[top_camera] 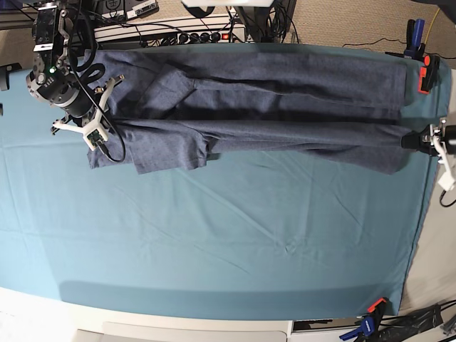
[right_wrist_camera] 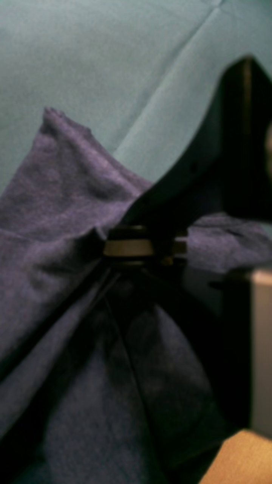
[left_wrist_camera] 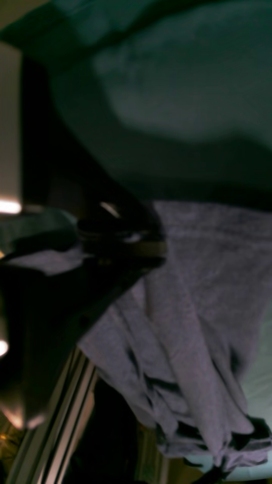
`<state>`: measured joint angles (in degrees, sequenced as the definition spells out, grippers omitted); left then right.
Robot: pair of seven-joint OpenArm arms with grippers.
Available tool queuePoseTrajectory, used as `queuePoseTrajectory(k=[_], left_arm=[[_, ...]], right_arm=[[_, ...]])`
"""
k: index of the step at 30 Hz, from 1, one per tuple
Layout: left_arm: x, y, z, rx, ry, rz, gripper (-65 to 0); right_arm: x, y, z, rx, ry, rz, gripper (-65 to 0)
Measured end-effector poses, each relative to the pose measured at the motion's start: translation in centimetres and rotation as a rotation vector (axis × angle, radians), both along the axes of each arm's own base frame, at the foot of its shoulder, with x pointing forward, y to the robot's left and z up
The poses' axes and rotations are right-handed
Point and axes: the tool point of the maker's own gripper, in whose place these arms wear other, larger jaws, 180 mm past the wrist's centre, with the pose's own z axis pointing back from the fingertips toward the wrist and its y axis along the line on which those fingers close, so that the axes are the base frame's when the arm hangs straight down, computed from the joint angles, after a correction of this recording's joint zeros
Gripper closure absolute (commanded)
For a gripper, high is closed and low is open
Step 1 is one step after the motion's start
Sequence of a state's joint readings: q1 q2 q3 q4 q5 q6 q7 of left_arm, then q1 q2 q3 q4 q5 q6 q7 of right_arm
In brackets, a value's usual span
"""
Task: Fold the T-shirt properly
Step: 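Drag the folded shirt toward the arms with both grippers, then hold the shirt ends and straighten the fold with both grippers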
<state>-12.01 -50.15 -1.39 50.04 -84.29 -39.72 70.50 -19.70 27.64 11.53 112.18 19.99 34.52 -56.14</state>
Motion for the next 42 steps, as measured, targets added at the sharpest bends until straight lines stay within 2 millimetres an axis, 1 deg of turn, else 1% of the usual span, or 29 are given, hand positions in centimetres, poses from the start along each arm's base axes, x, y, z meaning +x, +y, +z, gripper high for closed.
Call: queuePoseTrajectory(k=[4, 8, 12, 16, 18, 20, 24, 32, 35, 38, 42], left_arm=[[-1.7, 0.1, -0.5, -0.006, 0.008, 0.013, 0.0], [-3.0, -0.6, -0.5, 0.004, 0.005, -0.024, 0.0], [-3.2, -1.7, 0.1, 0.012, -0.021, -0.078, 0.0], [-3.1, -2.8, 0.8, 0.020, -0.048, -0.130, 0.0], [-2.9, -3.2, 1.1, 0.021, -0.063, -0.145, 0.0], [-2.7, -3.4, 1.3, 0.021, -0.072, -0.155, 0.0], [-2.8, -3.6, 1.3, 0.021, -0.073, -0.161, 0.0], [-2.8, -3.6, 1.3, 0.022, -0.070, -0.163, 0.0], [-2.8, -3.7, 1.4, 0.022, -0.072, -0.166, 0.0], [-2.7, -3.9, 1.6, 0.024, -0.082, -0.178, 0.0], [-2.5, -4.5, 2.3, 0.031, -0.104, -0.209, 0.0]], right_arm=[[0.0, 0.0, 0.0, 0.001, -0.001, 0.000, 0.0], [0.0, 0.0, 0.0, 0.001, -0.003, 0.001, 0.0], [-0.2, 0.1, 0.0, 0.000, 0.001, 0.000, 0.0], [-1.6, 0.9, 0.2, -0.014, 0.010, 0.032, 0.0], [-2.0, 1.3, 0.5, -0.018, 0.005, 0.046, 0.0], [-2.1, 1.2, 0.8, -0.046, -0.001, 0.054, 0.0], [-2.7, 0.8, 0.4, -0.074, 0.017, 0.053, 0.0], [-2.7, 0.4, 0.4, -0.091, 0.014, 0.043, 0.0], [-3.0, 0.4, 0.2, -0.090, 0.024, 0.039, 0.0], [-3.8, 0.4, -0.2, -0.091, 0.045, 0.039, 0.0], [-4.0, 0.3, -0.4, -0.093, 0.051, 0.039, 0.0]])
